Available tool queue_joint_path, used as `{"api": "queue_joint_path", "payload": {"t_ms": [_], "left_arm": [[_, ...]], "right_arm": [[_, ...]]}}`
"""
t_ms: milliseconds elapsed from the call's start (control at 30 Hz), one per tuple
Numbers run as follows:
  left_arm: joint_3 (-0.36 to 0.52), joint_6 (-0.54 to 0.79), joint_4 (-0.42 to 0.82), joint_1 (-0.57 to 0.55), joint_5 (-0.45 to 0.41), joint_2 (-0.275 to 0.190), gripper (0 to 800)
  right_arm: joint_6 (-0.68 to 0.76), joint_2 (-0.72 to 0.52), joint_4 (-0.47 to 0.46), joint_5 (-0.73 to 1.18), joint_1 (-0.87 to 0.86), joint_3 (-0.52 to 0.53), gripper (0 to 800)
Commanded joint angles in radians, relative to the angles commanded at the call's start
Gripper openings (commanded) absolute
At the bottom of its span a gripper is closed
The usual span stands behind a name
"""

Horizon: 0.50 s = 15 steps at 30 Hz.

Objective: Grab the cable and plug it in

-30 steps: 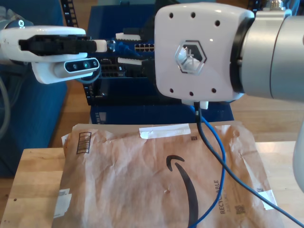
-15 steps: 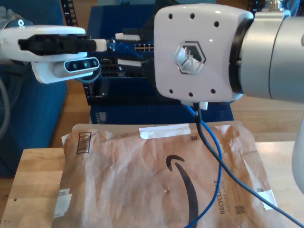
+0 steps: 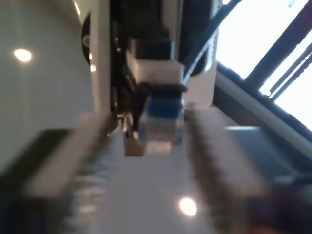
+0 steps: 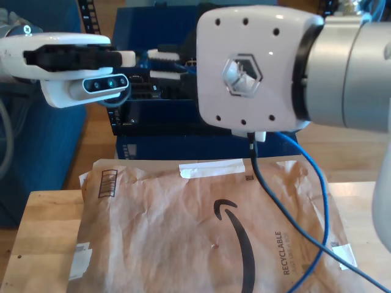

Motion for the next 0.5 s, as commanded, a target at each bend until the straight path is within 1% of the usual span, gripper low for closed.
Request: {"api": "queue_joint_path", "payload": {"t_ms": [33,100,133,167,200,267,333,433,500], "left_arm": [[0.0,0.0,0.0,-0.002,-0.003,0.0,477],[0.0,-0.002,0.0,0.0,-0.008,0.0,620],[-0.002,-0.005,0.0,0.0,-0.011,-0.002,632],[-0.005,-0.006,0.002,0.002,-0.015,-0.002,682],[-0.006,-0.009,0.003,0.002,-0.02,-0.002,710],[-0.009,-0.009,0.008,0.003,-0.052,-0.002,738],[-0.011,-0.006,0.02,0.006,-0.109,-0.009,783],[-0.017,-0.005,0.094,0.035,-0.192,-0.015,792],[-0.017,-0.003,0.153,0.044,-0.244,-0.017,792]], "right_arm": [[0.0,0.0,0.0,0.0,0.0,0.0,13],[0.0,0.002,0.002,0.0,0.0,0.0,10],[0.002,0.002,0.002,0.0,0.0,0.0,8],[0.006,0.003,0.003,0.0,-0.002,0.0,7],[0.015,0.006,0.003,0.0,-0.002,0.0,4],[0.031,0.015,0.002,0.0,-0.005,-0.003,3],[0.029,0.031,0.0,-0.002,-0.011,-0.006,3],[0.029,0.06,-0.002,-0.002,-0.032,-0.005,3],[0.031,0.063,0.0,-0.002,-0.084,0.0,3]]}}
